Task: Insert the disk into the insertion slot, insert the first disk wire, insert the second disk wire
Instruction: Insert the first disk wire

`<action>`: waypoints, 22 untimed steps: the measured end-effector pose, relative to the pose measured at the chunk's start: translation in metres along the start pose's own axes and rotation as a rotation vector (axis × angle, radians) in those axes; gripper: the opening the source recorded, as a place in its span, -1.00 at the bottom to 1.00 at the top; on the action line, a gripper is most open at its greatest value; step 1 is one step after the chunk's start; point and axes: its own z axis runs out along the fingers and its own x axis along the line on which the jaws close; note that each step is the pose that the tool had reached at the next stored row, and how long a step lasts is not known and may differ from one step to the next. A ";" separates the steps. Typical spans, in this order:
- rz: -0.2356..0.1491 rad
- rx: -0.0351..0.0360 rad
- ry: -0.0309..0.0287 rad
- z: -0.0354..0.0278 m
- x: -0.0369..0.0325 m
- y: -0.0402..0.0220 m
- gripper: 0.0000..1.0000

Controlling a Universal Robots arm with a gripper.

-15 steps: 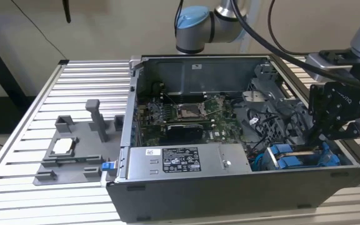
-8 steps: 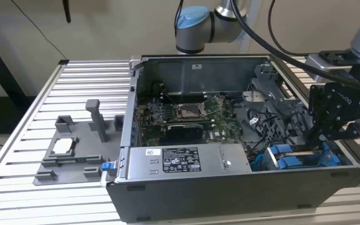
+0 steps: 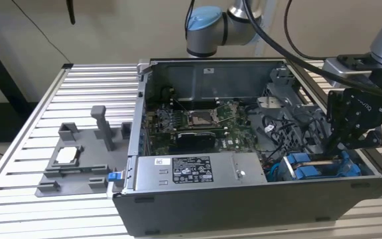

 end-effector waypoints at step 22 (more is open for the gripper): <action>0.000 0.0002 0.0015 -0.0253 0.0009 0.0010 -0.47</action>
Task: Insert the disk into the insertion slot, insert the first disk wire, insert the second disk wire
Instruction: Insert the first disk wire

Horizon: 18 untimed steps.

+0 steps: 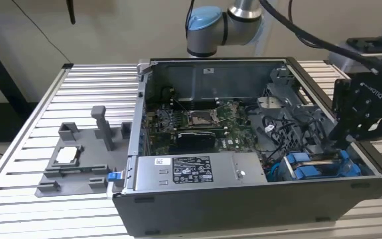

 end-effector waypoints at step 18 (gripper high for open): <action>0.001 0.0009 0.0001 -0.0227 -0.0149 0.0014 -0.47</action>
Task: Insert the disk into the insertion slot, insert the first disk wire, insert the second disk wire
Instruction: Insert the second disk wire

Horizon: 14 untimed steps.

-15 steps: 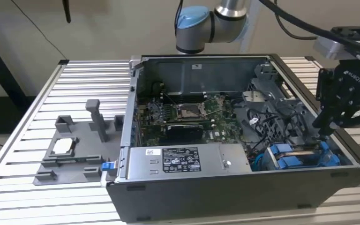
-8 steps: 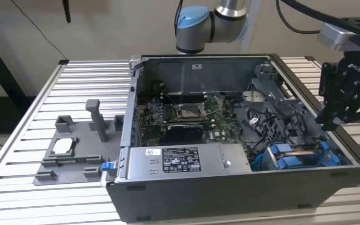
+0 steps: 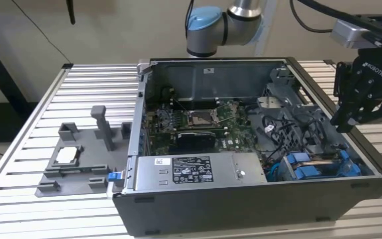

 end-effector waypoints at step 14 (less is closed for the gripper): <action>0.002 0.0013 -0.0003 0.0005 -0.0108 0.0266 -0.47</action>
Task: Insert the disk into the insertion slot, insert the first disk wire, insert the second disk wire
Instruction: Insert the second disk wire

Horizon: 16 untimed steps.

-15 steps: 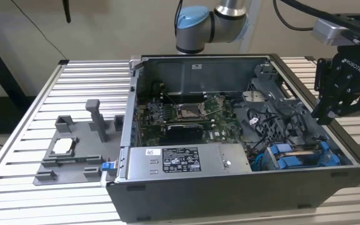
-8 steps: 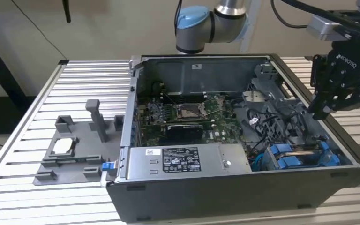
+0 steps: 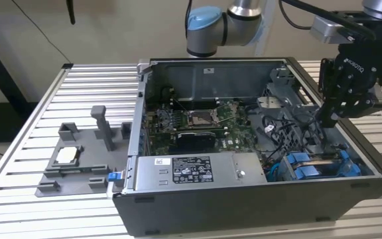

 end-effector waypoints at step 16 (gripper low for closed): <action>0.000 0.0044 -0.0002 0.0010 0.0014 0.0312 -0.47</action>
